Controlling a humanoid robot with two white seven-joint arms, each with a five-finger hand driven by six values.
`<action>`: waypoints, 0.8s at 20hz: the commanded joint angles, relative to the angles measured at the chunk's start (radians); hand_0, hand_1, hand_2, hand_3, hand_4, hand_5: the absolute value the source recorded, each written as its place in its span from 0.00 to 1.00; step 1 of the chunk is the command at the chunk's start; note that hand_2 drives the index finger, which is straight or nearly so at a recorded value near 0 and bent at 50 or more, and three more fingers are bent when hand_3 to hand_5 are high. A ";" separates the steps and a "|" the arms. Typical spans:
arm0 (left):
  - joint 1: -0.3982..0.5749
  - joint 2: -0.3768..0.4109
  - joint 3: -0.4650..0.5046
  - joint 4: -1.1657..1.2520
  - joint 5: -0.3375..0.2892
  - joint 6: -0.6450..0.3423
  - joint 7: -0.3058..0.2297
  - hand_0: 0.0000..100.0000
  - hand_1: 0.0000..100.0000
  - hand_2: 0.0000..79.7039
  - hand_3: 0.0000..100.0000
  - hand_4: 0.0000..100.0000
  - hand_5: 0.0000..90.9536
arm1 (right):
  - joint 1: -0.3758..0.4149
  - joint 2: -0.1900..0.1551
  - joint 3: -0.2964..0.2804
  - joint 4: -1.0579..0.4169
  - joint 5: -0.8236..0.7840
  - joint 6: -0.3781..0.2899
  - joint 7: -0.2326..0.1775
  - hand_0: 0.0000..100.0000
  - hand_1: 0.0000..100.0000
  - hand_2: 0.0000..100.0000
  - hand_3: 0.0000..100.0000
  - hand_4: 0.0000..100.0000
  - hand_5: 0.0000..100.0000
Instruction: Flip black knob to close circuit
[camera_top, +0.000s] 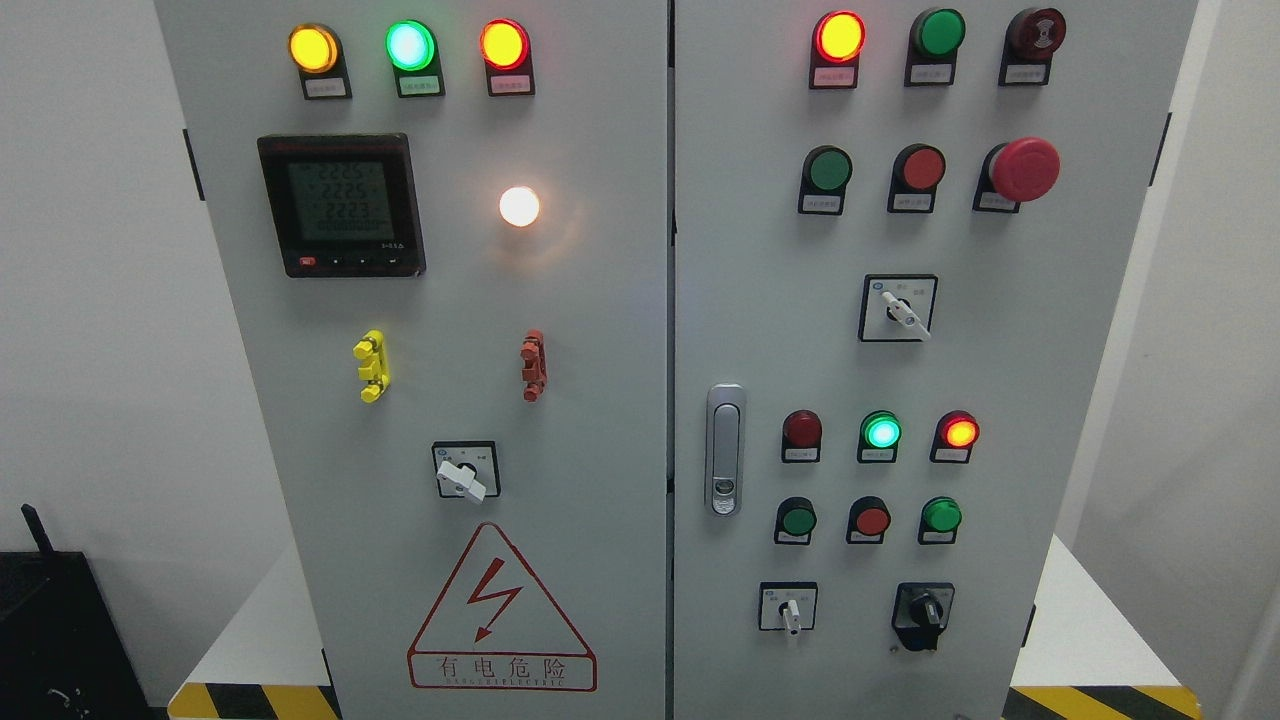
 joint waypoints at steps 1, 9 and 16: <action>0.034 0.000 0.011 -0.034 0.008 0.000 0.000 0.00 0.00 0.00 0.05 0.03 0.00 | 0.152 0.038 -0.167 -0.105 -0.450 -0.064 0.109 0.00 0.00 0.09 0.19 0.14 0.00; 0.034 0.000 0.011 -0.034 0.008 0.000 0.000 0.00 0.00 0.00 0.05 0.03 0.00 | 0.212 0.031 -0.175 -0.065 -0.540 -0.167 0.200 0.00 0.00 0.00 0.08 0.06 0.00; 0.034 0.000 0.011 -0.034 0.008 0.000 0.000 0.00 0.00 0.00 0.05 0.03 0.00 | 0.261 0.025 -0.152 -0.043 -0.559 -0.231 0.203 0.00 0.00 0.00 0.08 0.07 0.00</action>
